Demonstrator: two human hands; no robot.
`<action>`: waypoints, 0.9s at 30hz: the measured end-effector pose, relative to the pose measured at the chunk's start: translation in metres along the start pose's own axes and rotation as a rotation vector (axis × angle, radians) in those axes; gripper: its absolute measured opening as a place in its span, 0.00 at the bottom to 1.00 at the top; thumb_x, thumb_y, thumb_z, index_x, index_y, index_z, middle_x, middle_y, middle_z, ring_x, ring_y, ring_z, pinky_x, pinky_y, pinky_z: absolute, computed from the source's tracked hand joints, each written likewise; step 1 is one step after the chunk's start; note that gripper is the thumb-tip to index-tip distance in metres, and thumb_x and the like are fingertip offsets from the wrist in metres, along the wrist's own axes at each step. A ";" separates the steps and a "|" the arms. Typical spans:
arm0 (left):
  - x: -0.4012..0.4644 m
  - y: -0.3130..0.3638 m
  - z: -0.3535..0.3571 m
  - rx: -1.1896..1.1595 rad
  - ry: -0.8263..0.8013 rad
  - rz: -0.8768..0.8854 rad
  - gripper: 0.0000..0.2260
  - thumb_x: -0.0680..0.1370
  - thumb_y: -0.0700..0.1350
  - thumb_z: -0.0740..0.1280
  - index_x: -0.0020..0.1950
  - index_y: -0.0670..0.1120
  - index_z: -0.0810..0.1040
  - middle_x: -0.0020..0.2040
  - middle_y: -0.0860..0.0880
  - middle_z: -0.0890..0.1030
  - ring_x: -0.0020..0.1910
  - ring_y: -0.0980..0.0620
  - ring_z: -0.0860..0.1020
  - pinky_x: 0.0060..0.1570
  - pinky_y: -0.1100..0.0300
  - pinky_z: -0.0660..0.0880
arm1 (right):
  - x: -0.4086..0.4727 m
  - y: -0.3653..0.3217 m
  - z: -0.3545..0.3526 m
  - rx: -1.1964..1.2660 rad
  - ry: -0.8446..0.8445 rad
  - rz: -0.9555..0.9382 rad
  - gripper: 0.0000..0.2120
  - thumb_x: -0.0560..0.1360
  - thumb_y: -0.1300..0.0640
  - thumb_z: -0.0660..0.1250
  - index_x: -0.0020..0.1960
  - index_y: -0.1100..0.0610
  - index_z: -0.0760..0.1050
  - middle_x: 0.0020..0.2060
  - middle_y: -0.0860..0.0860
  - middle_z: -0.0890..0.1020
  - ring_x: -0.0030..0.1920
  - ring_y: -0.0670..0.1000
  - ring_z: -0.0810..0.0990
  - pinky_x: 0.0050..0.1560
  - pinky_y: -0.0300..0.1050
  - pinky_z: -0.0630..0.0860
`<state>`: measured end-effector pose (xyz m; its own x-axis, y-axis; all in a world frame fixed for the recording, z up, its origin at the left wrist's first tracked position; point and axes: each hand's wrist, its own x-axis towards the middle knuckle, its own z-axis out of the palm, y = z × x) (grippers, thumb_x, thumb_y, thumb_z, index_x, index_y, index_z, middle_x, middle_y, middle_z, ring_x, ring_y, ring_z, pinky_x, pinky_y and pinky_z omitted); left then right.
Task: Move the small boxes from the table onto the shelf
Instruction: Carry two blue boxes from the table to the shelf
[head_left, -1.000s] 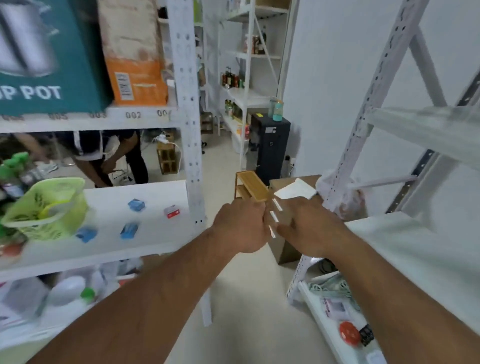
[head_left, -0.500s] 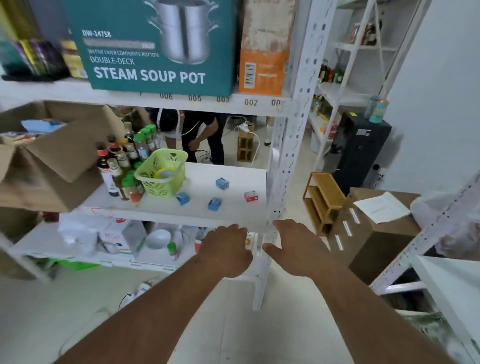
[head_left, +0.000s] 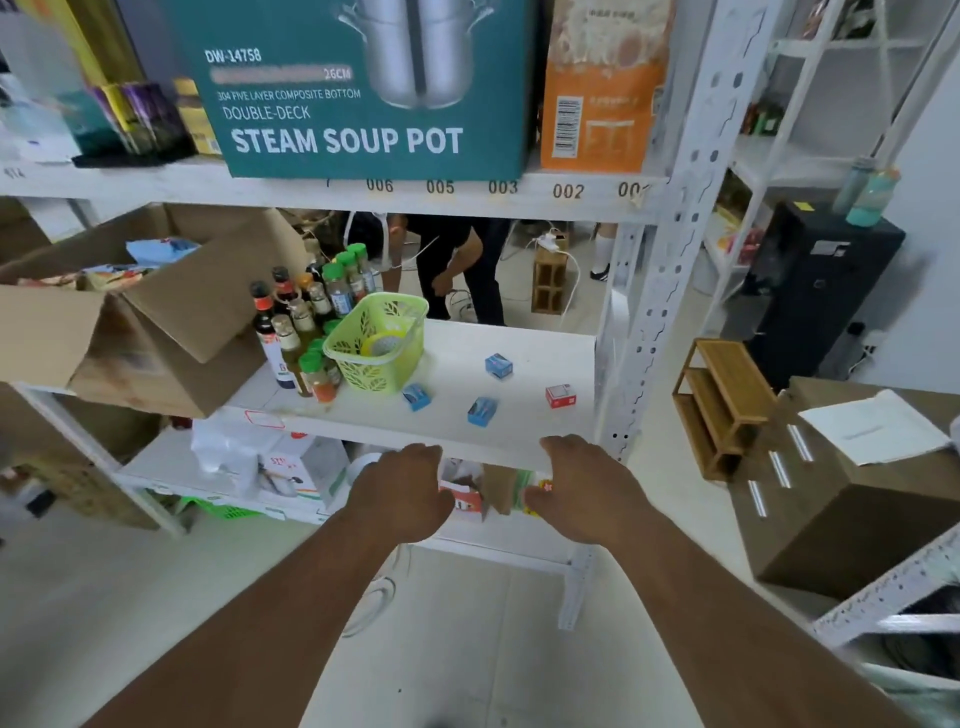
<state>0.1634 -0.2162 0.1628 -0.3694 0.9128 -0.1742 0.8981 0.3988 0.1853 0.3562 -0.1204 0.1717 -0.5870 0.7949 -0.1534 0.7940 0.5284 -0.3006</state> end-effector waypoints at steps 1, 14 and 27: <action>0.010 -0.009 -0.001 0.006 -0.004 -0.006 0.24 0.77 0.56 0.62 0.70 0.49 0.68 0.71 0.49 0.72 0.67 0.46 0.72 0.64 0.51 0.72 | 0.010 -0.003 0.001 0.006 -0.001 0.007 0.25 0.77 0.41 0.65 0.68 0.52 0.69 0.60 0.51 0.76 0.60 0.54 0.76 0.56 0.48 0.75; 0.195 -0.138 0.008 -0.039 -0.068 0.015 0.28 0.76 0.52 0.64 0.74 0.46 0.62 0.70 0.44 0.70 0.67 0.42 0.71 0.65 0.50 0.70 | 0.167 -0.058 0.054 0.051 -0.002 0.229 0.26 0.78 0.39 0.64 0.69 0.53 0.69 0.63 0.49 0.77 0.62 0.51 0.76 0.63 0.46 0.72; 0.296 -0.161 0.056 -0.038 -0.115 0.144 0.27 0.78 0.43 0.62 0.76 0.44 0.59 0.73 0.45 0.65 0.72 0.45 0.66 0.71 0.52 0.65 | 0.246 -0.049 0.111 0.087 -0.051 0.386 0.27 0.78 0.40 0.62 0.70 0.55 0.66 0.65 0.53 0.74 0.65 0.54 0.74 0.64 0.49 0.72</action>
<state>-0.0769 -0.0154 0.0272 -0.2056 0.9455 -0.2526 0.9295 0.2695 0.2520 0.1549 0.0162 0.0438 -0.2565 0.9132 -0.3167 0.9429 0.1643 -0.2898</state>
